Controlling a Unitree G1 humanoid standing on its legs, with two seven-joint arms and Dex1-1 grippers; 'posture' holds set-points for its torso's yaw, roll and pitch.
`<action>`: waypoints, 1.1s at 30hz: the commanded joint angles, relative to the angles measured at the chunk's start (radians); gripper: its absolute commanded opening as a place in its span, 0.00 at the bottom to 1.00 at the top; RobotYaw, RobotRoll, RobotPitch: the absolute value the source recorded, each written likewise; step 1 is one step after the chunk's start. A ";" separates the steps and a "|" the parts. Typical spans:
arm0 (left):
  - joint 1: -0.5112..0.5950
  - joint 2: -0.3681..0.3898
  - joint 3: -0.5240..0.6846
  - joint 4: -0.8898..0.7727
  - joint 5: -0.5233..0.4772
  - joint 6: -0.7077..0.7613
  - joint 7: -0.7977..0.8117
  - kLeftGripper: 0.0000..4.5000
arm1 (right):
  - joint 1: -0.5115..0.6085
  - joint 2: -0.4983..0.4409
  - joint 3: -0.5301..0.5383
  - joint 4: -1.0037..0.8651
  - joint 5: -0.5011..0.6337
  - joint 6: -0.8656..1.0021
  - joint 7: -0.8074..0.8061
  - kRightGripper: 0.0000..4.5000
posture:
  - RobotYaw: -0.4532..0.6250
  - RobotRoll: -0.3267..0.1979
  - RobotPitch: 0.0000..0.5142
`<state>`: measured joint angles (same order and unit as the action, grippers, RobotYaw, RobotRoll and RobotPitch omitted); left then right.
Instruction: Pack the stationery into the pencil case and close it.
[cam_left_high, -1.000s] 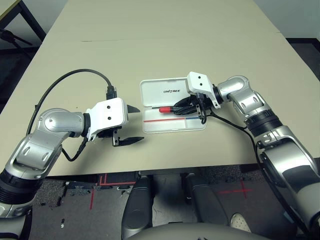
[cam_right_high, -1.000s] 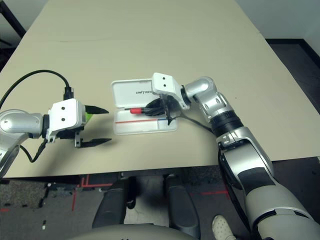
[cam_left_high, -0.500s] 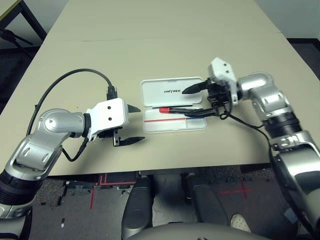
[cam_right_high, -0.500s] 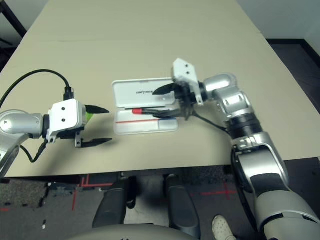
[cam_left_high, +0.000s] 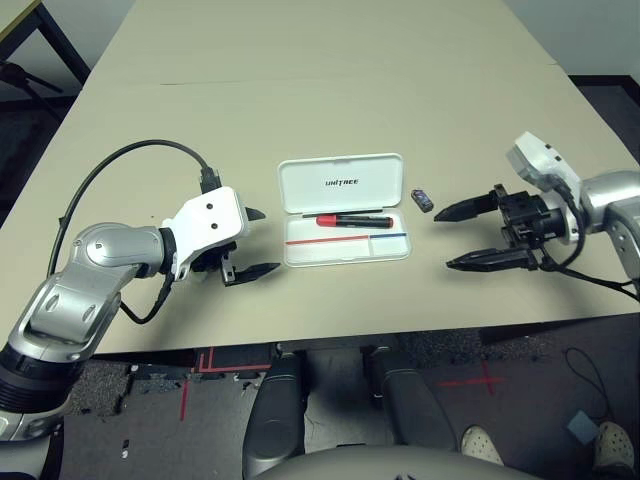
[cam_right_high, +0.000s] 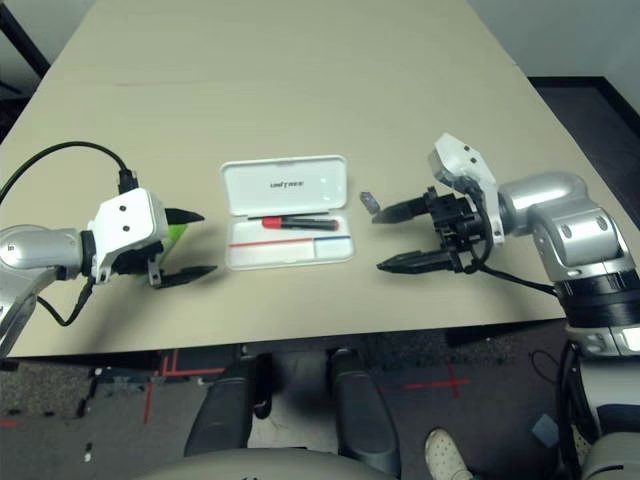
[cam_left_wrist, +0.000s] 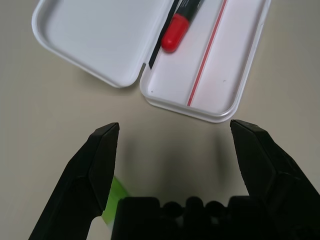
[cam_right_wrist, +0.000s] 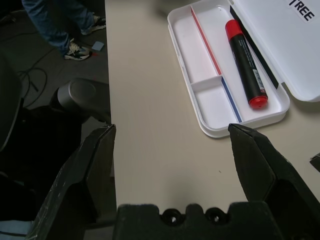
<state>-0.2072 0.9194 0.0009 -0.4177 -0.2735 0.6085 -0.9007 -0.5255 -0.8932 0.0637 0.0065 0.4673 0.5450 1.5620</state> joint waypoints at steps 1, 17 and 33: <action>0.031 -0.002 0.026 -0.013 0.010 0.092 0.064 1.00 | 0.027 -0.015 -0.016 -0.059 0.035 0.024 -0.007 0.99 | 0.46 0.62 0.37; 0.002 -0.038 0.105 -0.082 -0.092 0.606 0.228 1.00 | 0.026 0.030 0.028 -0.030 -0.001 -0.042 -0.054 0.99 | 0.48 0.62 0.40; -0.063 -0.134 0.093 0.015 -0.100 0.770 0.359 1.00 | 0.039 0.047 0.024 -0.043 -0.009 -0.062 -0.088 0.99 | 0.45 0.62 0.41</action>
<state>-0.2804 0.7875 0.1006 -0.4278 -0.3731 1.3486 -0.5571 -0.4988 -0.8414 0.0832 -0.0288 0.4659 0.4927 1.4759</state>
